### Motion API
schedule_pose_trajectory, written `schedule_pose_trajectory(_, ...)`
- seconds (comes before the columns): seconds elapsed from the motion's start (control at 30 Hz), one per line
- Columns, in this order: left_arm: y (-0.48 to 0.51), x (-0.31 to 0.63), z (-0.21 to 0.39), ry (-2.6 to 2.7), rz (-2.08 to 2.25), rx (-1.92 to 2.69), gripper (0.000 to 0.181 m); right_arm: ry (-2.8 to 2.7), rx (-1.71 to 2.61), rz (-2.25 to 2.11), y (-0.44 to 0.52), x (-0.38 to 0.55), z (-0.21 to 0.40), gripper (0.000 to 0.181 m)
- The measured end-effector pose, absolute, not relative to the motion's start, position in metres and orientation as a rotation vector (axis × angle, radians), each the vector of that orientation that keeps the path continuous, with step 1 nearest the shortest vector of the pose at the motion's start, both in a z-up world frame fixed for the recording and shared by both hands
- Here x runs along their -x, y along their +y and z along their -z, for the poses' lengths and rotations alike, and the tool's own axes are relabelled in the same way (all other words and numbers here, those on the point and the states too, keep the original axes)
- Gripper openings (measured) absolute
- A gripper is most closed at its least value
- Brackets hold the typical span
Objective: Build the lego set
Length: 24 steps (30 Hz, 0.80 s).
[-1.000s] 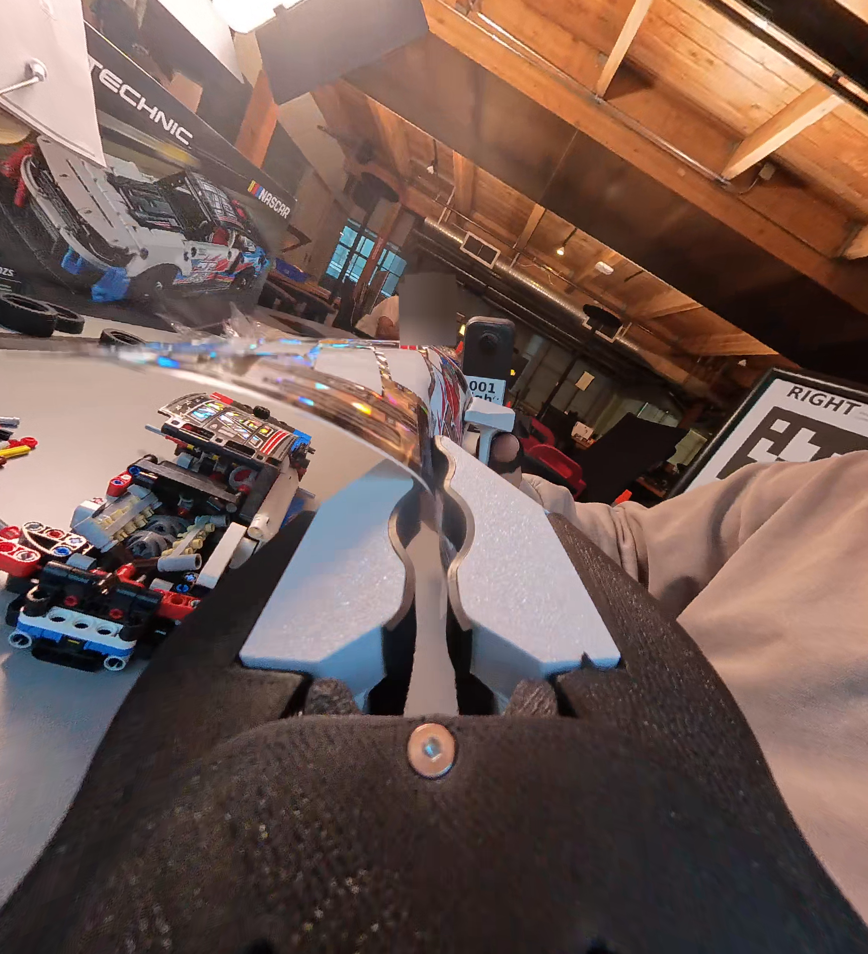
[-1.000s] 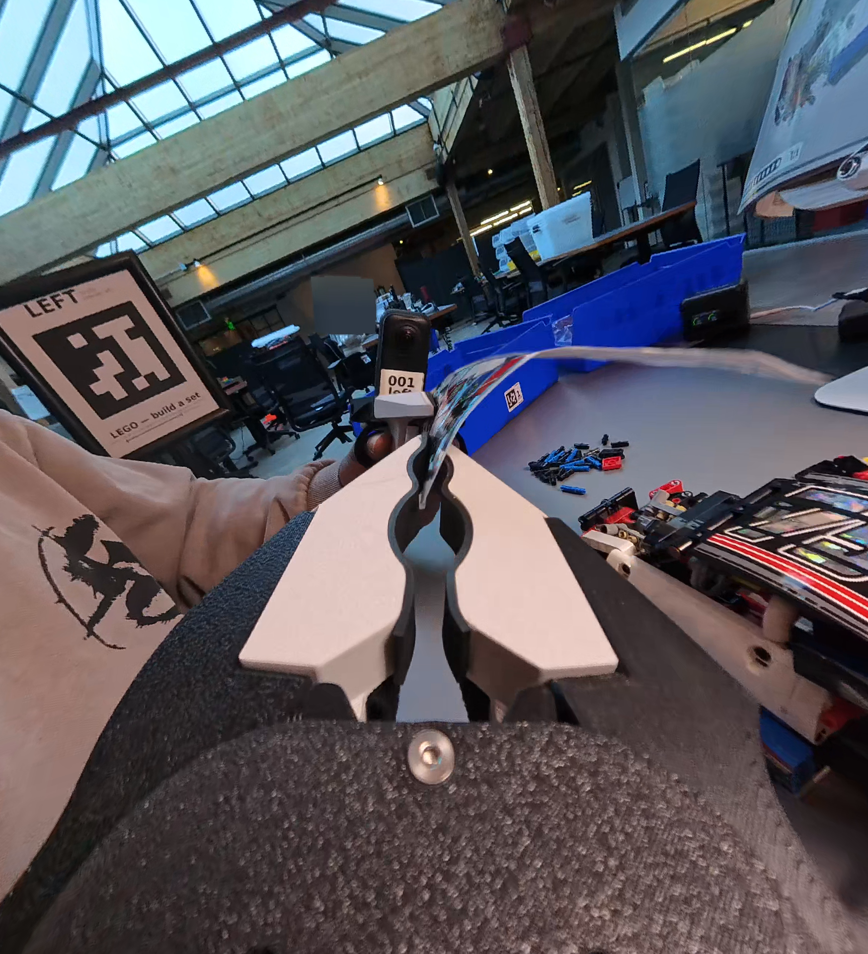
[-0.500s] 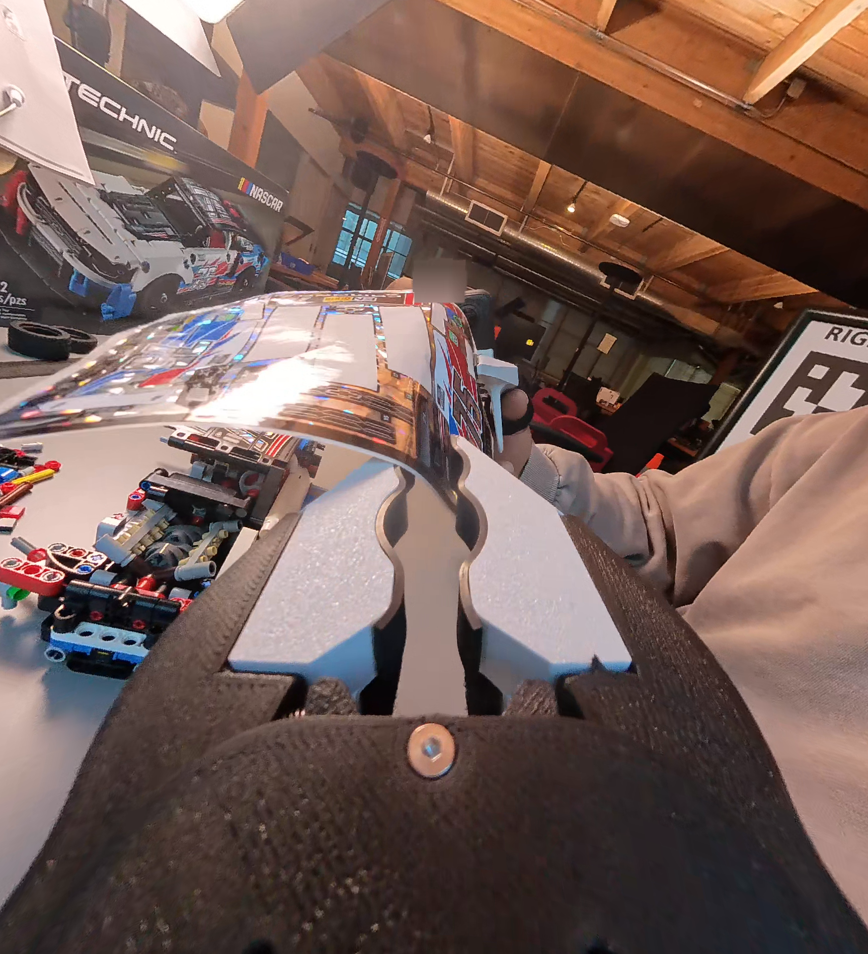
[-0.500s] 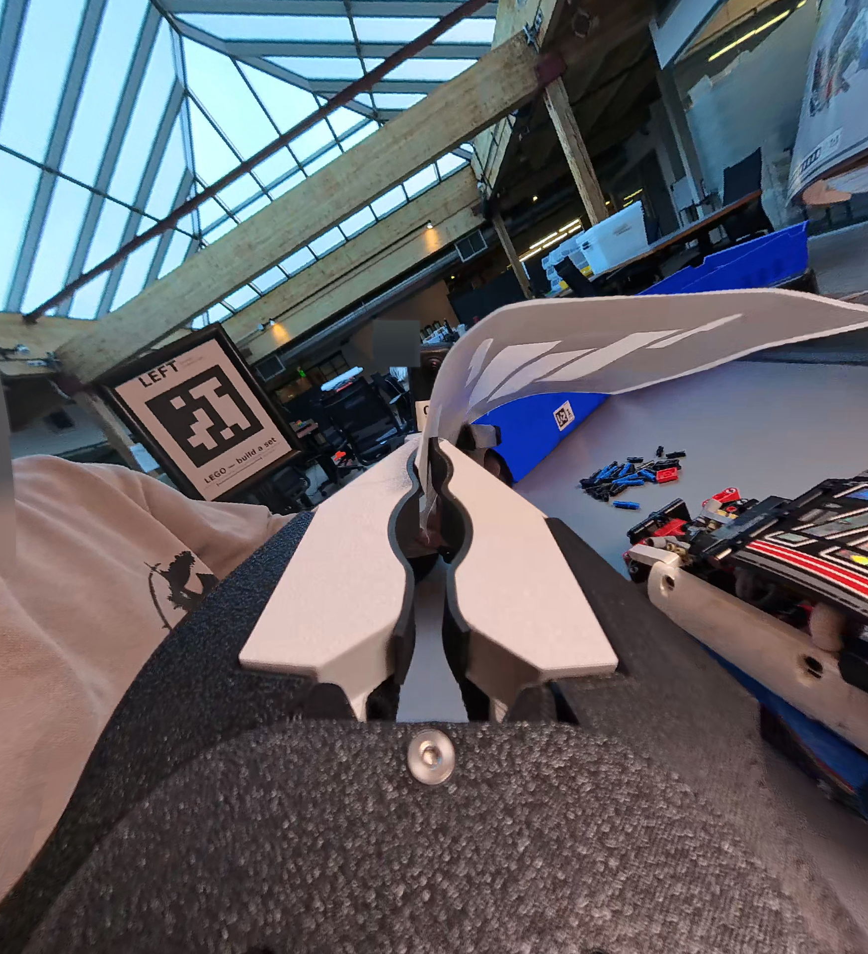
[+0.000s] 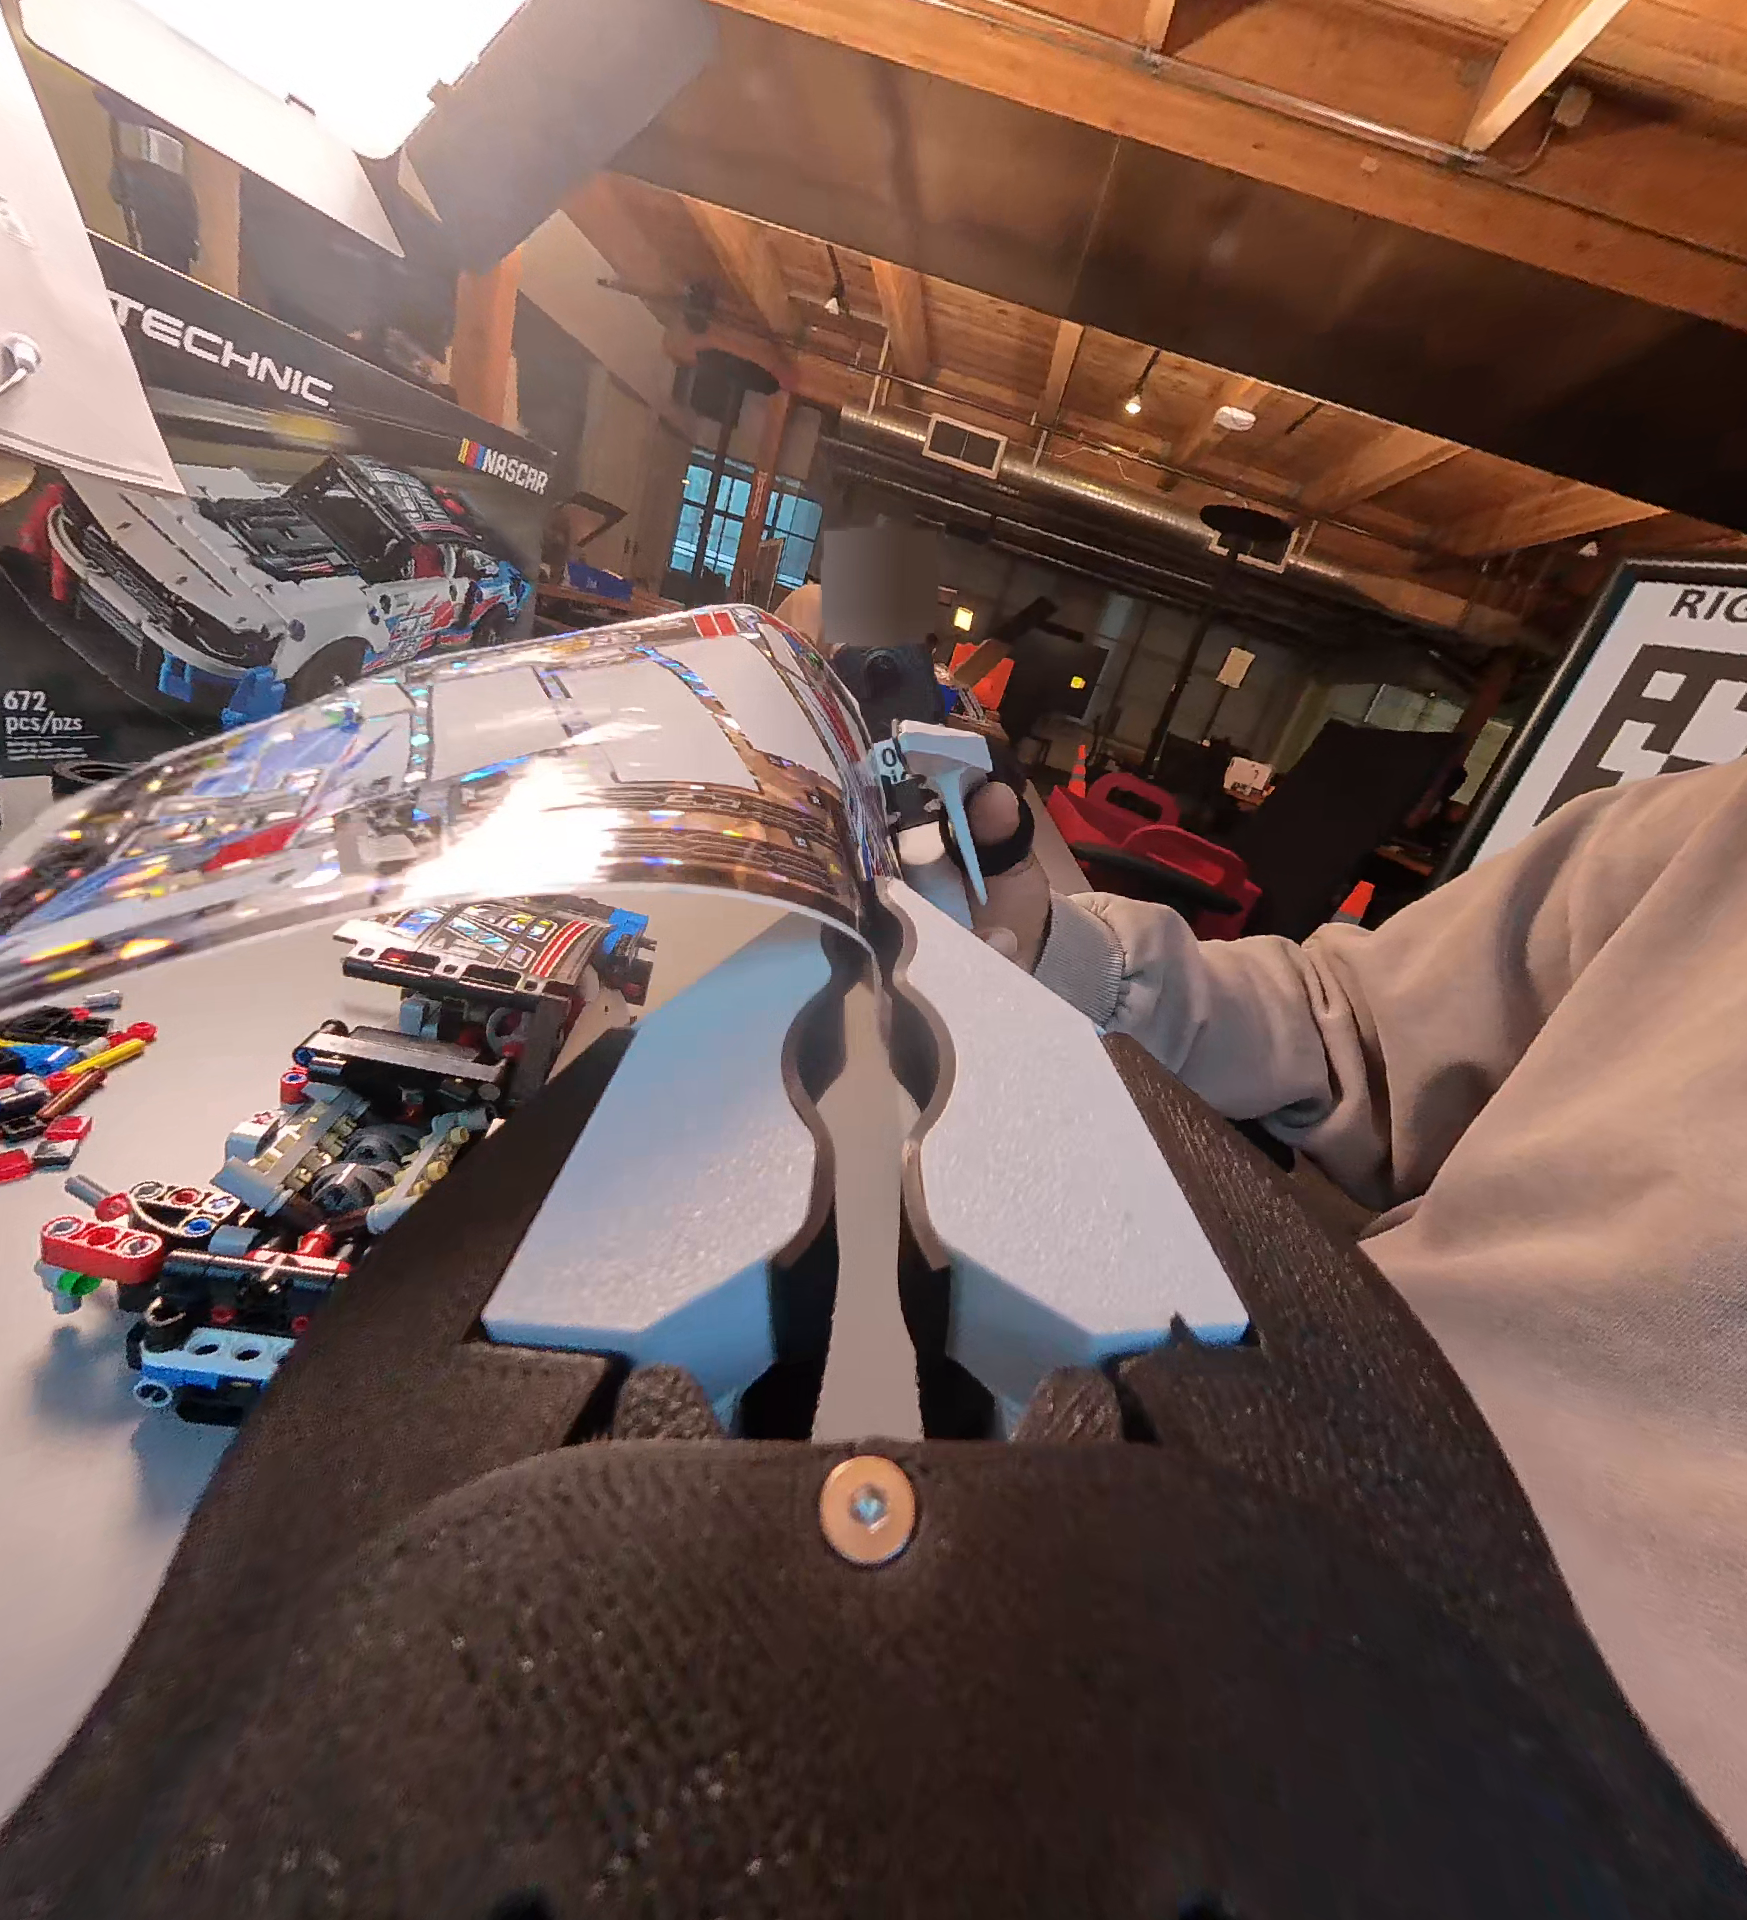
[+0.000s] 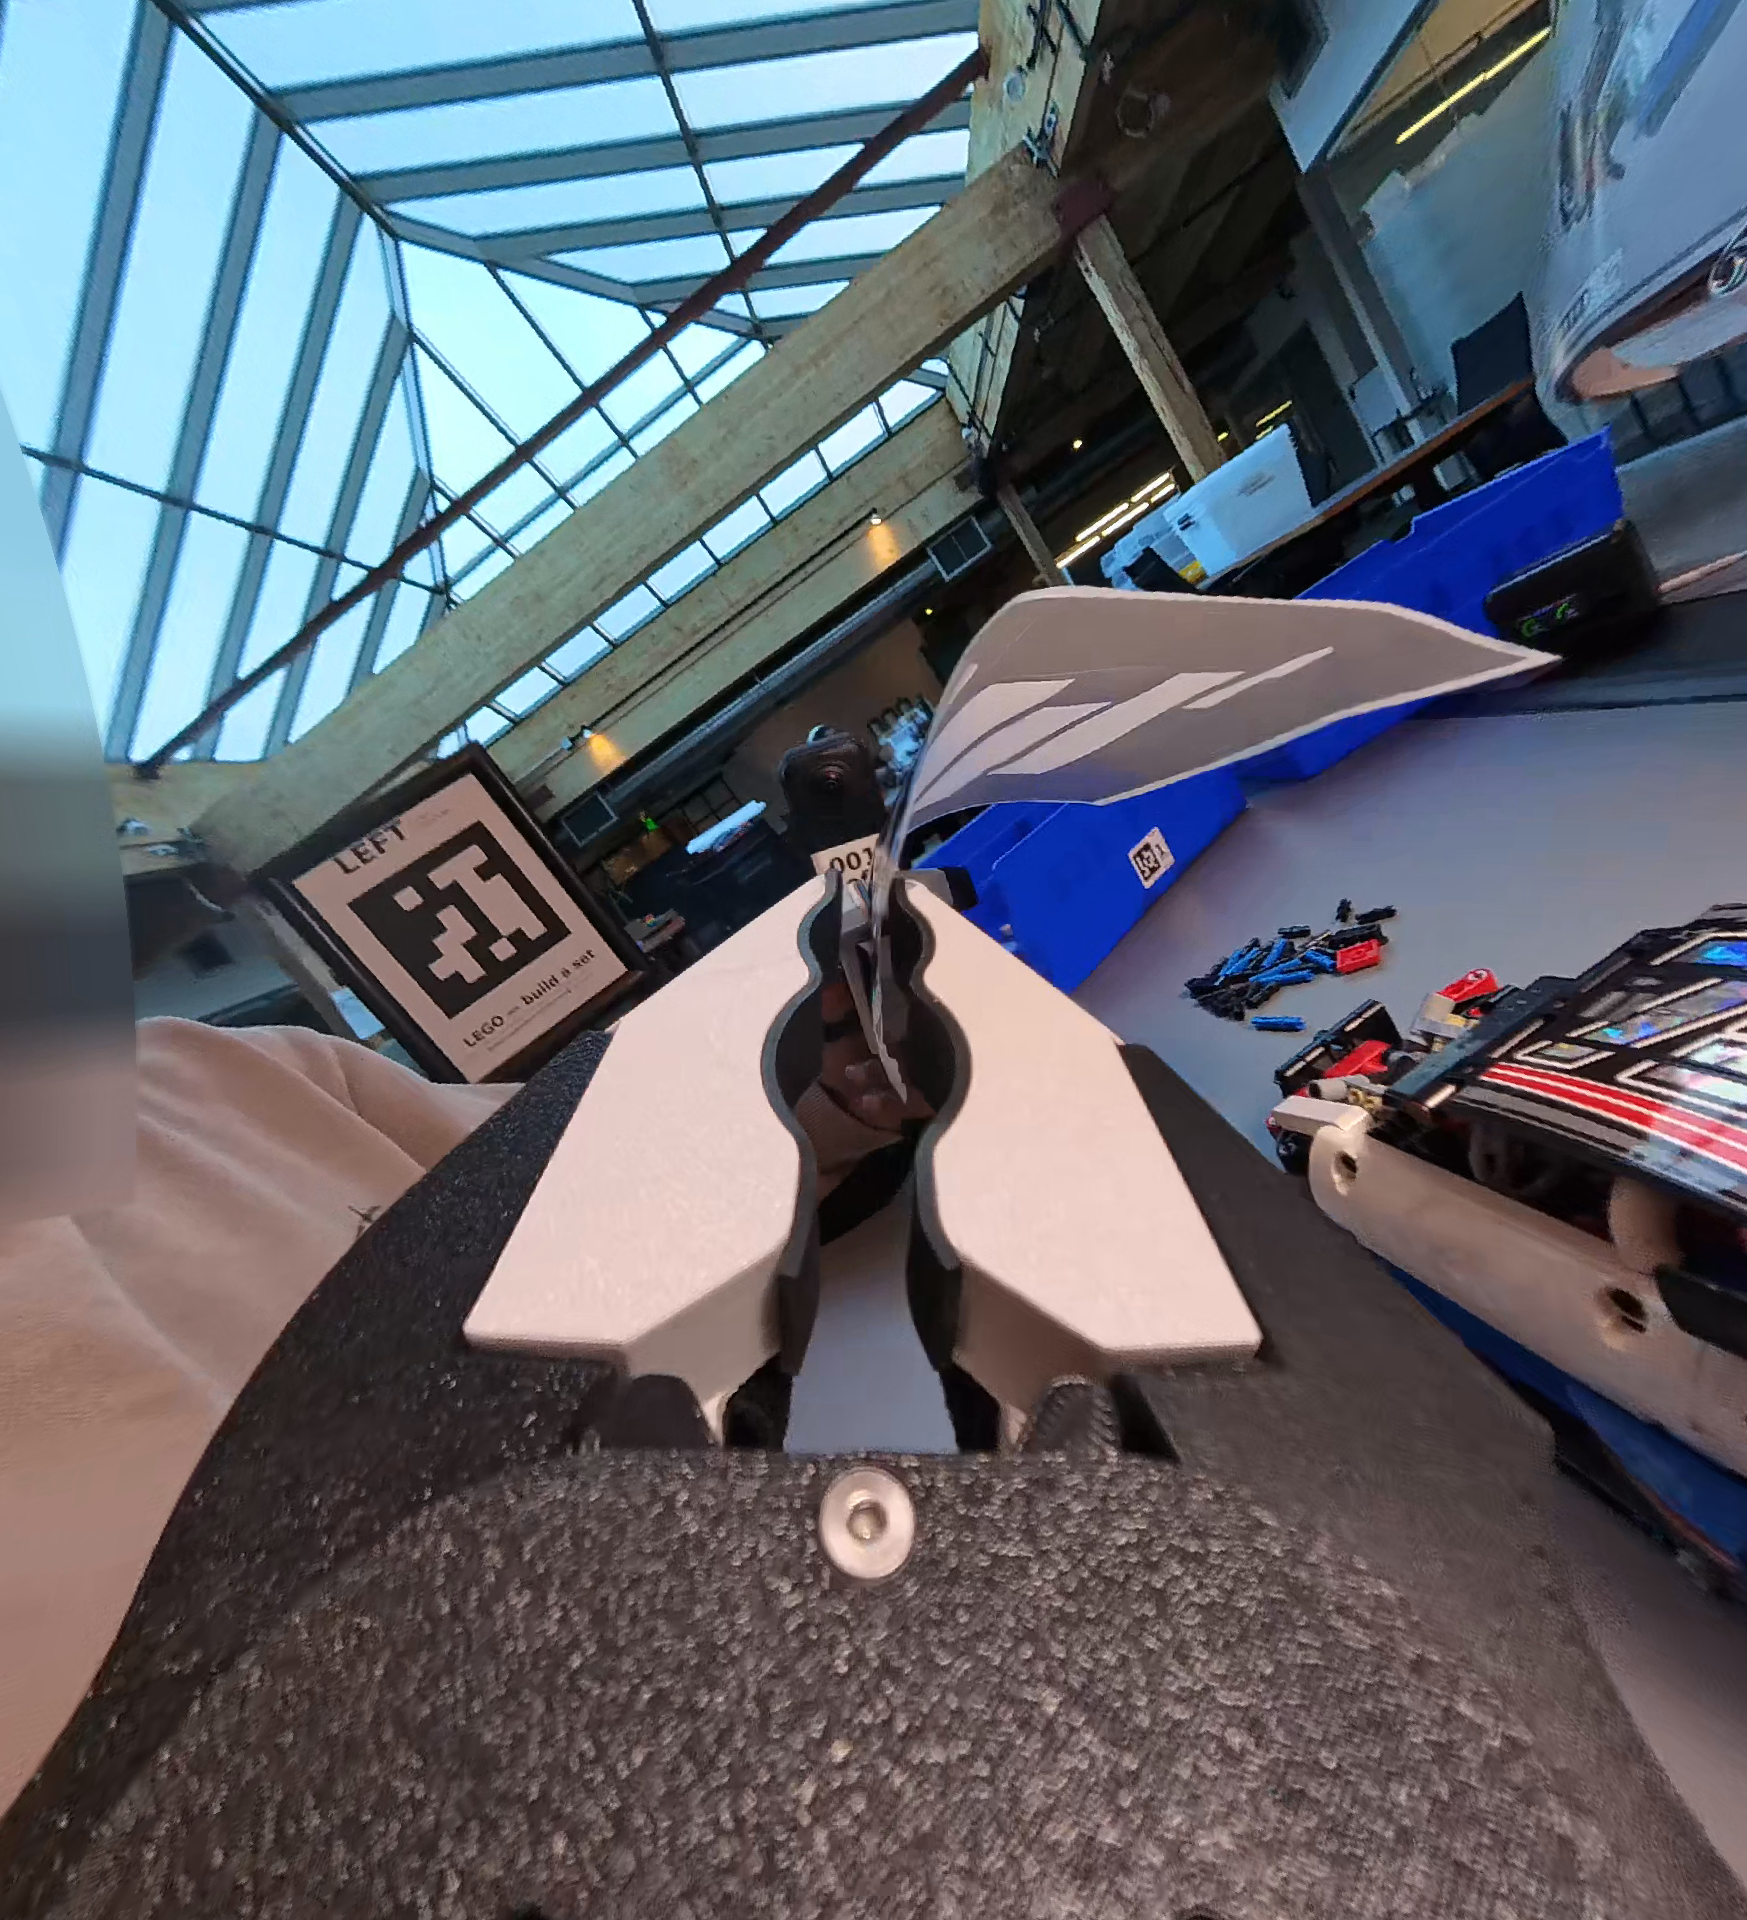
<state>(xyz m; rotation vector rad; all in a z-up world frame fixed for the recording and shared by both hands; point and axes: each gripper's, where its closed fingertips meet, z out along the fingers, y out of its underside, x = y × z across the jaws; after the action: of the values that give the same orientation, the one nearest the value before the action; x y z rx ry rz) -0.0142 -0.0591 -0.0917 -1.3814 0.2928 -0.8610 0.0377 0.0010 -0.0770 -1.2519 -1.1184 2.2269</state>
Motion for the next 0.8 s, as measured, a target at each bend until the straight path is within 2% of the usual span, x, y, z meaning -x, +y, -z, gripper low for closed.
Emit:
schedule_pose_trajectory(0.27,-0.052,0.016,0.102,0.278,0.802,1.442,0.0,-1.242,1.2,-2.05,-0.007,-0.039,0.079,0.0)
schedule_pose_trajectory(0.53,-0.051,0.019,0.107,0.319,0.722,1.5,0.005,-1.256,1.092,-2.261,-0.016,-0.057,0.06,0.0)
schedule_pose_trajectory(0.8,-0.06,0.086,0.074,0.083,0.765,1.354,0.011,-1.289,1.068,-2.323,-0.015,-0.066,0.057,0.0)
